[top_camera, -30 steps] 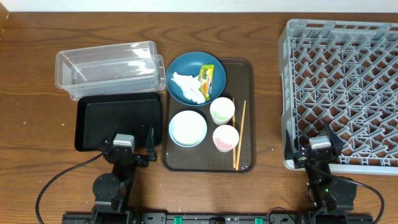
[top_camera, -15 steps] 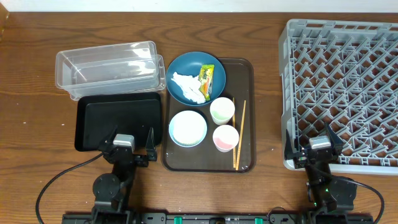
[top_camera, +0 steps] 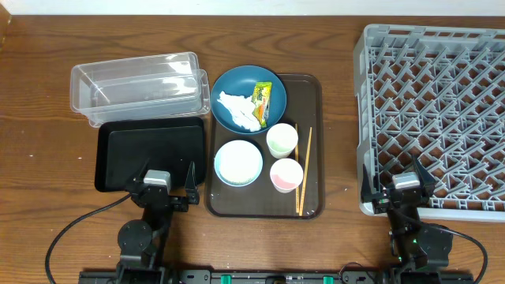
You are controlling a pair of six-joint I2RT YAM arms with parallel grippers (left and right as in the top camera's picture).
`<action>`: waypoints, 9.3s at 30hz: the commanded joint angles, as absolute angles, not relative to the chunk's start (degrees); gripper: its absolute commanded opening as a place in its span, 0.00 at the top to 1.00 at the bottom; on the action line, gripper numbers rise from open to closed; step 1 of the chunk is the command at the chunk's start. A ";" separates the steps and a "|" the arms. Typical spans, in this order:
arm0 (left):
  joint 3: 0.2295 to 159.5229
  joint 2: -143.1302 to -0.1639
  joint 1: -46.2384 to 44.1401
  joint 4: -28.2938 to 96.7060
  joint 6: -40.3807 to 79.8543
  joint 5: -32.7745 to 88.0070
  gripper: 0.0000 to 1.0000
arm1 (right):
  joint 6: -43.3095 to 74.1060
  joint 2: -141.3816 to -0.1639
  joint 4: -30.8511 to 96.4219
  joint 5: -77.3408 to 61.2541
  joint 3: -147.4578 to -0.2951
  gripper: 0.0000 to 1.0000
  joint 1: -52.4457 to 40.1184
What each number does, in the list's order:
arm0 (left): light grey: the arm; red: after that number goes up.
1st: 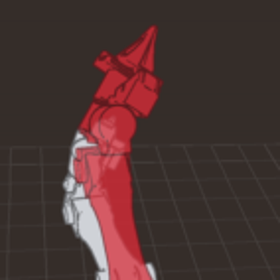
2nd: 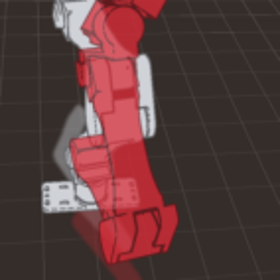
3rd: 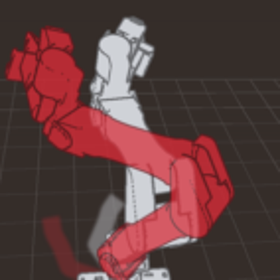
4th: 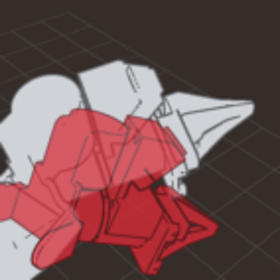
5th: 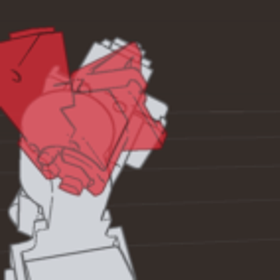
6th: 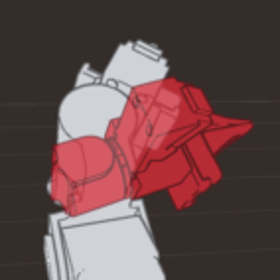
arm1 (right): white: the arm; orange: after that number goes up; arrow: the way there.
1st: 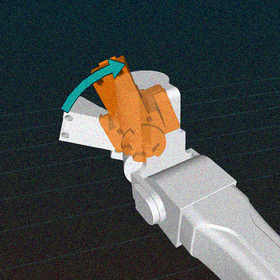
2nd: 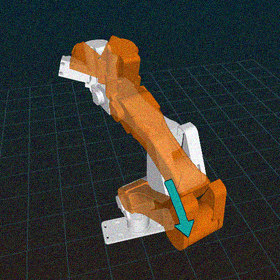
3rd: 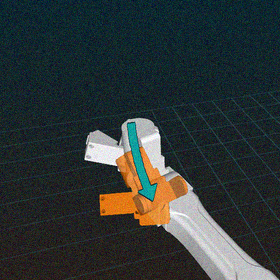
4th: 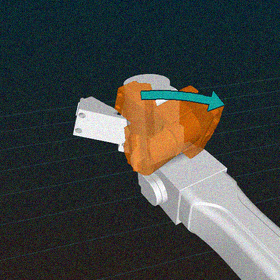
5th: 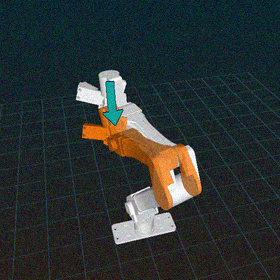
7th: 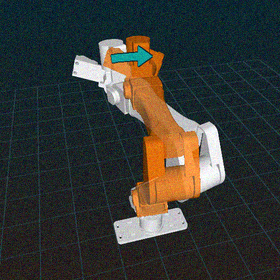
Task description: Sort waste into correct bins and load items into the dishwasher rack
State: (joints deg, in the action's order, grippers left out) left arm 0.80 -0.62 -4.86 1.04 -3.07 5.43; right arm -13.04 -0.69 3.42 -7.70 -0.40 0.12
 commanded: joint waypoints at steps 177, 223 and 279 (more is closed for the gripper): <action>55.75 -86.87 -23.88 -5.72 40.18 79.85 0.75 | -16.32 -63.57 22.04 -77.45 -46.70 0.57 -2.70; 55.75 -67.72 -10.79 43.05 16.95 14.06 0.46 | 9.65 -84.38 57.89 6.02 -86.72 0.99 36.64; 55.88 -82.37 -24.95 20.43 15.25 14.46 0.40 | 3.99 -85.10 69.82 -18.41 -88.64 0.01 14.26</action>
